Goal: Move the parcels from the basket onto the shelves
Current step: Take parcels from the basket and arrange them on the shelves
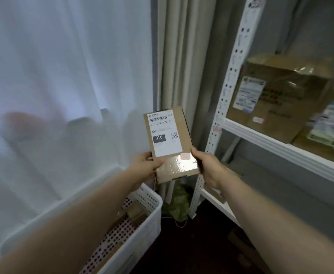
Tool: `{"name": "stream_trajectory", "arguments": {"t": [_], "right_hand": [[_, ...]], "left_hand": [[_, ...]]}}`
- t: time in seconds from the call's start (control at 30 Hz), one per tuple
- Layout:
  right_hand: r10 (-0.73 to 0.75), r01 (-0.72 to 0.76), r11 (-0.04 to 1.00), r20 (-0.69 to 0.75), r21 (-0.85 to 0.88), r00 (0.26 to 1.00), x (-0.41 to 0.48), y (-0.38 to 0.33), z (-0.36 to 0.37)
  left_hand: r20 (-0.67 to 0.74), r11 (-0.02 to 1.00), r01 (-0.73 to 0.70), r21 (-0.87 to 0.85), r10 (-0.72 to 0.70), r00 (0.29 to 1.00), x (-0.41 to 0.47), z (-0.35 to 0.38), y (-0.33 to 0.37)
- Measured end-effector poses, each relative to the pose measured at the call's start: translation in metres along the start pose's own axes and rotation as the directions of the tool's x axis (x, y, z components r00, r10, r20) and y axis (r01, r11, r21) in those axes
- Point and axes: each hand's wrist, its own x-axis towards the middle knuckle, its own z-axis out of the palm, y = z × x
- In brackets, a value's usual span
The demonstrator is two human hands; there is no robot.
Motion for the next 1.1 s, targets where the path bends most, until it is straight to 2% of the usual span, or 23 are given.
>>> {"name": "stream_trajectory", "arguments": {"t": [0.3,0.57,0.9,1.1], "right_hand": [[-0.095,0.097,0.995,-0.042,0.032,0.995,-0.103,-0.01,-0.109],[-0.091,0.104,0.993,-0.2,0.056,0.976,-0.154,0.001,-0.157],[-0.047,0.072,0.995,-0.334,0.064,0.941,-0.194,0.019,-0.182],[-0.169,0.199,0.98,-0.482,0.012,0.86,-0.198,0.006,-0.193]], "left_hand": [[0.122,0.993,-0.095,0.068,0.086,0.989,-0.058,0.106,0.015],[0.275,0.983,-0.139,0.12,0.102,0.956,-0.081,0.161,0.019],[0.483,0.944,-0.159,0.289,-0.001,0.875,-0.078,0.185,0.02],[0.607,0.87,-0.243,0.429,-0.078,0.791,-0.075,0.187,0.011]]}}
